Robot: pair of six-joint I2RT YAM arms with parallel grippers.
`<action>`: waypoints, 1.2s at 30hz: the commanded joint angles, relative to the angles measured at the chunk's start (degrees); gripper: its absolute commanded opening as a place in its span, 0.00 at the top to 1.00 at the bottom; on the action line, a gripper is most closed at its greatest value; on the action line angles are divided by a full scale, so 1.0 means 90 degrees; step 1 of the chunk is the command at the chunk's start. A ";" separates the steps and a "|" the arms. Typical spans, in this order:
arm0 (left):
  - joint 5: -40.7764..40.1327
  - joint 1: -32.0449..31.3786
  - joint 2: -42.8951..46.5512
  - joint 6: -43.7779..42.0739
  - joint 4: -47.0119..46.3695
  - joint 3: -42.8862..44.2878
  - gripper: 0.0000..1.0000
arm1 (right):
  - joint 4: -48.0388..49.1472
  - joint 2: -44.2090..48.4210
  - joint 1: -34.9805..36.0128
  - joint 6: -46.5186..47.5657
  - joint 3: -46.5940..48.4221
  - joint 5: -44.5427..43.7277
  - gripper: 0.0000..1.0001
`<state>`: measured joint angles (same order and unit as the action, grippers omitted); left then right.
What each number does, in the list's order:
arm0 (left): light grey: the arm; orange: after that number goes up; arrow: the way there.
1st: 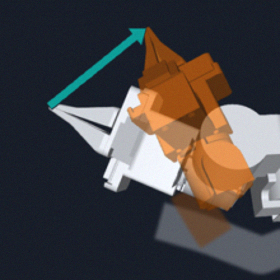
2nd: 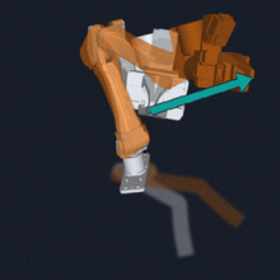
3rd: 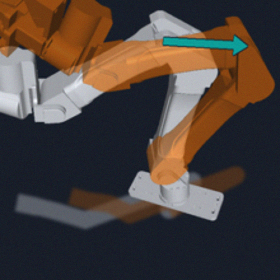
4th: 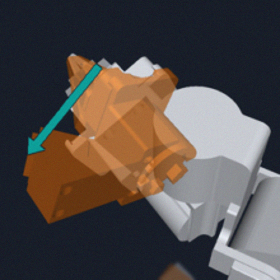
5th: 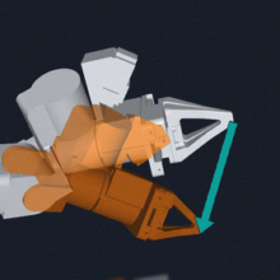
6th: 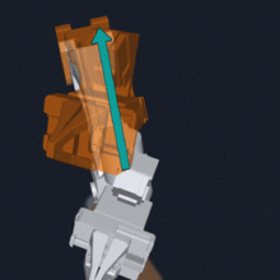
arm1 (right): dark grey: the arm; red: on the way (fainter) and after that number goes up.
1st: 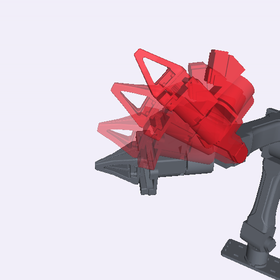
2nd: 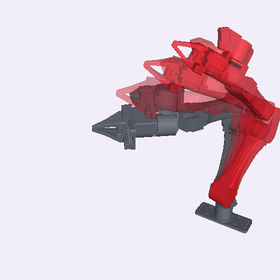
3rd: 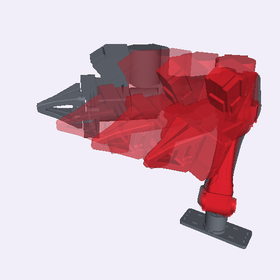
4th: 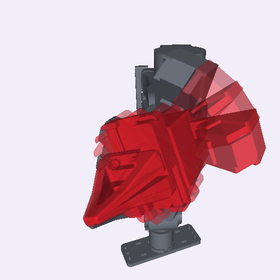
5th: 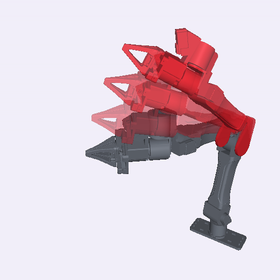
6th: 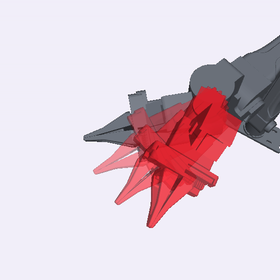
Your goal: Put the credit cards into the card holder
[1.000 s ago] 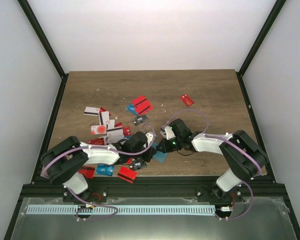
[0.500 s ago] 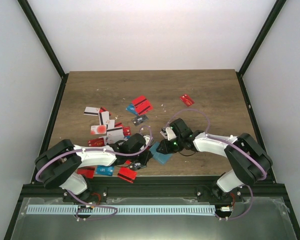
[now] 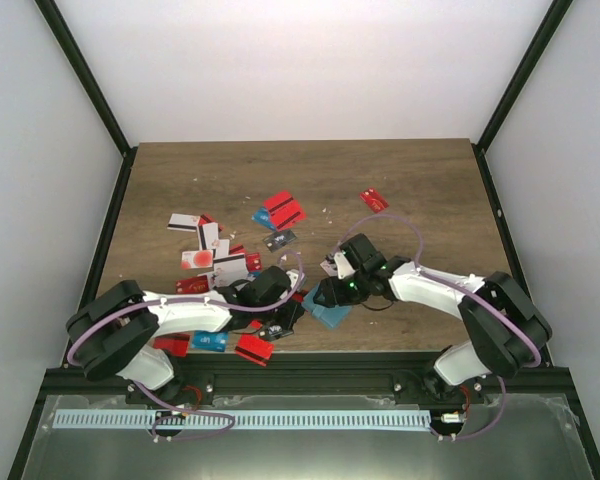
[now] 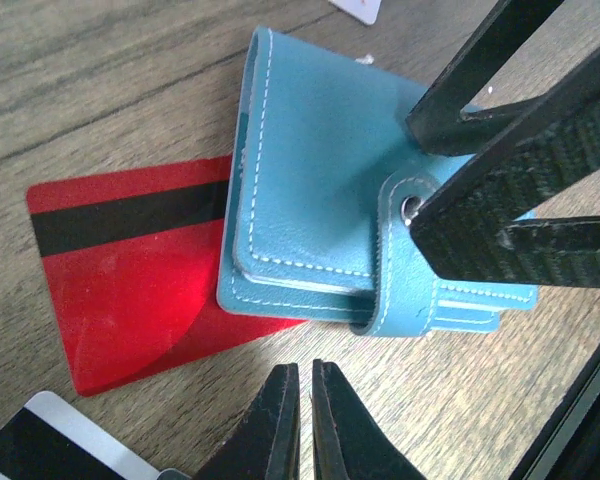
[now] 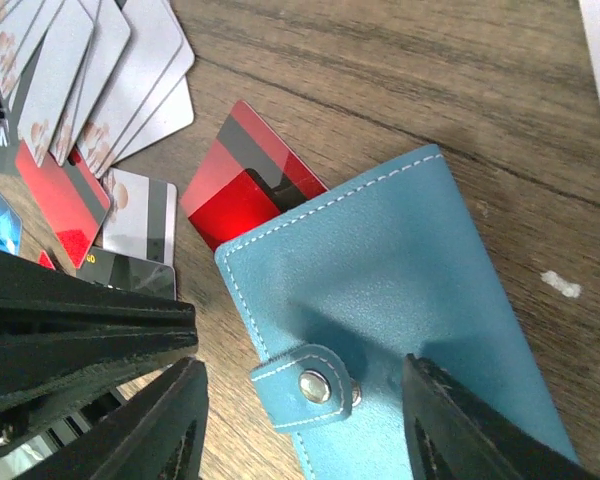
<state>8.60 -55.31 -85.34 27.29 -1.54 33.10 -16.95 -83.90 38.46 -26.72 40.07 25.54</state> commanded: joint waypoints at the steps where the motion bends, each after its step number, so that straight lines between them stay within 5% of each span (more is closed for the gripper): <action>1: -0.0053 -0.0032 0.0167 0.0000 0.0026 0.0138 0.92 | -0.0274 0.0225 0.0043 -0.0036 0.0287 -0.0196 0.42; 9: -0.0104 -0.0027 0.0443 0.0033 0.0132 0.0195 0.92 | -0.0274 0.0640 0.0038 -0.0175 0.0470 -0.0484 0.29; 14: -0.0468 -0.0021 0.0799 0.0043 0.0457 0.0382 0.88 | -0.0323 0.1251 0.0034 -0.0294 0.0733 -0.1488 0.01; 16: -0.0677 -0.0009 0.0980 0.0054 0.0588 0.0442 0.83 | -0.0167 0.1579 0.0034 -0.0329 0.0740 -0.1851 0.00; 18: -0.0905 -0.0015 0.1178 0.0062 0.0699 0.0487 0.63 | 0.0108 0.1926 0.0029 -0.0396 0.0668 -0.2277 0.00; 21: -0.1415 0.0004 0.1518 0.0059 0.0943 0.0568 0.08 | 0.0298 0.2304 0.0024 -0.0472 0.0664 -0.2982 0.00; 22: -0.1608 0.0009 0.1620 0.0034 0.1068 0.0621 0.01 | 0.0368 0.2394 0.0024 -0.0420 0.0669 -0.3154 0.00; 28: -0.2760 0.0056 0.2183 -0.0122 0.1764 0.0922 0.00 | 0.0492 0.2665 0.0024 -0.0050 0.0769 -0.3721 0.00; 36: -0.3186 0.0101 0.2643 -0.0185 0.2077 0.0892 0.00 | 0.0692 0.2754 0.0024 0.0197 0.0626 -0.3146 0.00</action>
<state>-16.78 -54.61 -62.87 26.65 14.22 40.29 -13.23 -60.23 38.44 -26.98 44.53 -4.19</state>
